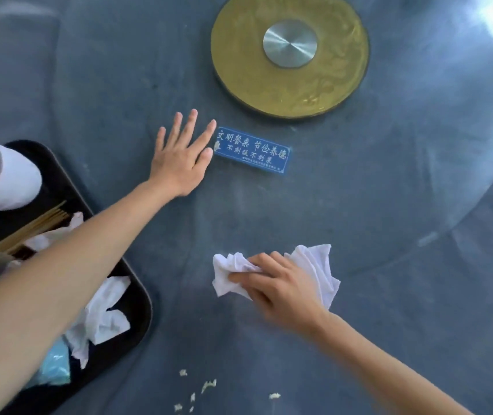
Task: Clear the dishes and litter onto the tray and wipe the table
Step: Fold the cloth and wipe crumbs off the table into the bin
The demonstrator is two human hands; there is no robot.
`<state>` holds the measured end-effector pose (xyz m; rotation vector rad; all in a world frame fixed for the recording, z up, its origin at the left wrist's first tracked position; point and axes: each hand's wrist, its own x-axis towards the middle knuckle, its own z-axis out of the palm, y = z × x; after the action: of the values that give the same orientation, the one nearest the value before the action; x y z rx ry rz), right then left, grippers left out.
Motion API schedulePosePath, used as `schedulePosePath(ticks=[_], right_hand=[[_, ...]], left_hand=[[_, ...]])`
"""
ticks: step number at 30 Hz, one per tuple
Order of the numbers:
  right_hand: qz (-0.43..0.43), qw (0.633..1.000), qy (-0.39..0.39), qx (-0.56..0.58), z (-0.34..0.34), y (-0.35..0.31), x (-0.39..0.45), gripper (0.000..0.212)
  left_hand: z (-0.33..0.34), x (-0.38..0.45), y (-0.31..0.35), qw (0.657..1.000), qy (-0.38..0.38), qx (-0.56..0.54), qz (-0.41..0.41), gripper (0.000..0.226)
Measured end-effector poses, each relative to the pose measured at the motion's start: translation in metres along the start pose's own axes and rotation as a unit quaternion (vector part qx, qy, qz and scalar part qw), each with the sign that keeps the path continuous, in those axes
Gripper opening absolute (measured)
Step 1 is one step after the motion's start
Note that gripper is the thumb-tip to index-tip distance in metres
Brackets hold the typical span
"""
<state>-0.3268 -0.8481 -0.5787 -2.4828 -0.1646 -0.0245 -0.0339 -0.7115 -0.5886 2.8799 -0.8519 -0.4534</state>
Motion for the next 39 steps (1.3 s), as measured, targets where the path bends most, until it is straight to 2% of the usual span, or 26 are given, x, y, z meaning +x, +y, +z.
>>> schedulePosePath(ticks=[5, 10, 13, 18, 22, 25, 28, 31, 35, 39], right_hand=[[0.049, 0.998, 0.034, -0.025, -0.008, 0.000, -0.020, 0.024], [0.210, 0.970, 0.118, -0.015, -0.016, -0.019, -0.054, 0.024], [0.277, 0.955, 0.107, -0.011, -0.016, -0.037, -0.078, 0.036], [0.285, 0.950, 0.077, -0.099, -0.005, -0.050, -0.106, 0.034], [0.364, 0.922, 0.079, -0.103, -0.004, -0.047, -0.120, 0.030], [0.407, 0.895, 0.084, -0.160, -0.001, -0.037, -0.133, 0.041], [0.369, 0.898, 0.076, -0.225, 0.013, -0.030, -0.143, 0.052], [0.343, 0.908, 0.079, -0.229, 0.030, -0.027, -0.140, 0.062], [0.297, 0.927, 0.075, -0.216, 0.046, -0.030, -0.119, 0.063], [0.286, 0.926, 0.103, -0.222, 0.057, -0.033, -0.111, 0.061]], left_hand=[[0.006, -0.082, -0.003, 0.998, -0.061, -0.024, 0.025, 0.055], [0.005, -0.139, -0.001, 0.993, -0.109, -0.038, 0.000, 0.060], [0.010, -0.166, 0.007, 0.992, -0.113, -0.048, -0.004, 0.062], [0.021, -0.213, 0.031, 0.984, -0.132, -0.120, 0.003, 0.065], [0.028, -0.240, 0.050, 0.976, -0.114, -0.186, 0.015, 0.060], [0.038, -0.256, 0.057, 0.973, -0.066, -0.220, 0.031, 0.050], [0.051, -0.271, 0.055, 0.970, -0.009, -0.238, 0.053, 0.041], [0.062, -0.283, 0.048, 0.965, 0.037, -0.256, 0.044, 0.038], [0.070, -0.295, 0.036, 0.962, 0.026, -0.270, 0.010, 0.045], [0.076, -0.302, 0.032, 0.961, 0.014, -0.276, 0.019, 0.054]])
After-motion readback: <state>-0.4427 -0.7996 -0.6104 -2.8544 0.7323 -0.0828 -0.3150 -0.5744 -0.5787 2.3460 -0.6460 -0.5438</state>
